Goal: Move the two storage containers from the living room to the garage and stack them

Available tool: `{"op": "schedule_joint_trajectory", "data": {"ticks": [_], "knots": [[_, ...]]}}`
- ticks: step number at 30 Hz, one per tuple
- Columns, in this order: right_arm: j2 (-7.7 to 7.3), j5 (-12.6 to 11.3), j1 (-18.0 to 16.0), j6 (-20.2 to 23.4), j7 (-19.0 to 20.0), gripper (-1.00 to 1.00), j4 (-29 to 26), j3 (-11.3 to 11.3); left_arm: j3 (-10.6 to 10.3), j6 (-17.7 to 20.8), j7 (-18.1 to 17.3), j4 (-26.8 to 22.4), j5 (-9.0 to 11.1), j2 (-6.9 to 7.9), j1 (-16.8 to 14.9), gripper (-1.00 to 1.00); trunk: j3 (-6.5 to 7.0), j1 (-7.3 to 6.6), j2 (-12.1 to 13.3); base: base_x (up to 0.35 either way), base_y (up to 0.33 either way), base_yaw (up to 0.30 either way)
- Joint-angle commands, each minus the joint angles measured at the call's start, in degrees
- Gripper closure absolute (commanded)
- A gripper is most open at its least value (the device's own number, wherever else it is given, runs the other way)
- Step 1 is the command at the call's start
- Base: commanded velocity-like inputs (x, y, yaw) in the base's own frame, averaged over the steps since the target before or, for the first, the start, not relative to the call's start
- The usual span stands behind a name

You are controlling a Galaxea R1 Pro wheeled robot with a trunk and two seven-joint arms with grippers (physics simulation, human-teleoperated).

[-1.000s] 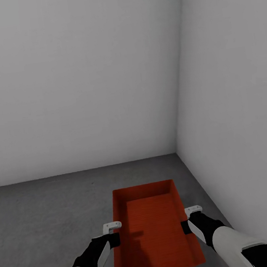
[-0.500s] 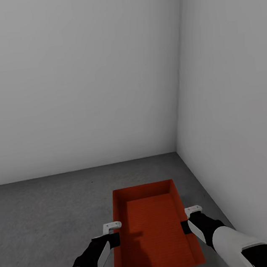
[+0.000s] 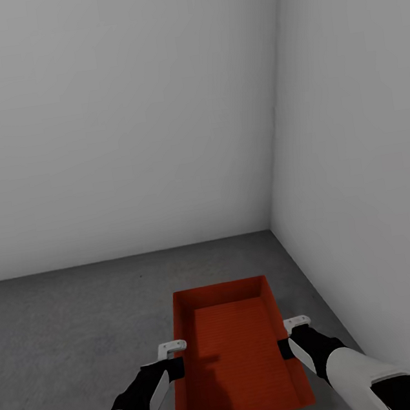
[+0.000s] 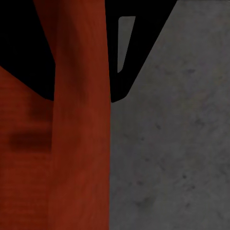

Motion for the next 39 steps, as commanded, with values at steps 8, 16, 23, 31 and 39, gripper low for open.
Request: {"op": "schedule_joint_trajectory", "data": {"ticks": [8,16,23,31,39], "knots": [[-0.02,0.2,0.0,0.4,-0.1,1.0,-0.1,0.2,0.4,0.4,0.3,-0.1,-0.6,-0.01,0.0,1.0,-0.78,-0.01,0.0,0.0,0.0,0.0],[0.0,0.2,0.0,0.4,-0.1,1.0,-0.1,0.2,0.4,0.4,0.3,-0.1,-0.6,-0.01,0.0,1.0,-1.5,-0.01,0.0,0.0,0.0,0.0],[0.02,0.2,0.0,0.4,-0.1,1.0,-0.1,0.2,0.4,0.4,0.3,-0.1,-0.6,-0.01,0.0,1.0,-2.25,0.64,-1.2,0.0,0.0,0.0],[0.02,0.2,0.0,0.4,-0.1,1.0,-0.1,0.2,0.4,0.4,0.3,-0.1,-0.6,-0.01,0.0,1.0,-3.17,1.74,-3.2,0.0,0.0,0.0],[0.02,0.2,0.0,0.4,-0.1,1.0,-0.1,0.2,0.3,0.4,0.3,-0.1,-0.6,-0.01,0.0,1.0,-4.25,3.06,-5.6,0.0,0.0,0.0]]}}
